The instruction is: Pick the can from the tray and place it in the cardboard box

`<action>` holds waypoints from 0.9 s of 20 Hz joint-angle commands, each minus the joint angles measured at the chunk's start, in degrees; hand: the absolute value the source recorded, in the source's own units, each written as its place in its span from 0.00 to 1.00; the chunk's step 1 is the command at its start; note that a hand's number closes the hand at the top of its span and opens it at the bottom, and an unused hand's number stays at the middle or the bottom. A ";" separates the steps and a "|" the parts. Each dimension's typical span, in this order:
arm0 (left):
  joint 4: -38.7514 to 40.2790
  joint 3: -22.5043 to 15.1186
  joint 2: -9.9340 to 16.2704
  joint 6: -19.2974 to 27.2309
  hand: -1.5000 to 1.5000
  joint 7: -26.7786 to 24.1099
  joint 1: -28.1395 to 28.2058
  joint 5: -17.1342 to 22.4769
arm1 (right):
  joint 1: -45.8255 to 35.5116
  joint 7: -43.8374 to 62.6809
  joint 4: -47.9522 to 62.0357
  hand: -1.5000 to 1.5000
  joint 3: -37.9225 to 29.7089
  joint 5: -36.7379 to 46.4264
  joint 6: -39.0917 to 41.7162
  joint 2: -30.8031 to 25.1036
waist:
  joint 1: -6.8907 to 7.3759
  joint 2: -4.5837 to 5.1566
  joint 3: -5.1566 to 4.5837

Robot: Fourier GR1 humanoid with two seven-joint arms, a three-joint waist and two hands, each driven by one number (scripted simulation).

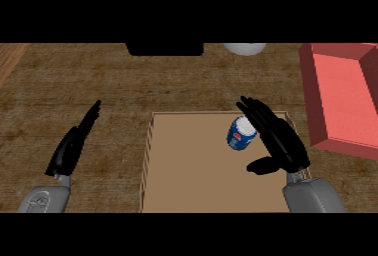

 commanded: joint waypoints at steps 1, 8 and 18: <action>0.83 -0.10 -1.77 0.99 0.50 -1.88 1.37 -1.87 | -0.30 -0.01 1.73 0.00 0.96 1.08 -0.69 1.71 | 0.08 0.26 0.28; -0.44 1.07 -0.44 -1.38 0.50 0.31 -0.46 -0.70 | -2.08 -1.63 5.79 1.00 1.44 7.52 -10.24 2.41 | 0.28 0.26 0.30; 0.71 2.44 0.28 -2.30 0.50 -1.74 0.26 -0.96 | -0.41 -6.39 6.94 1.00 -0.56 7.45 -22.36 5.65 | 0.09 0.27 0.29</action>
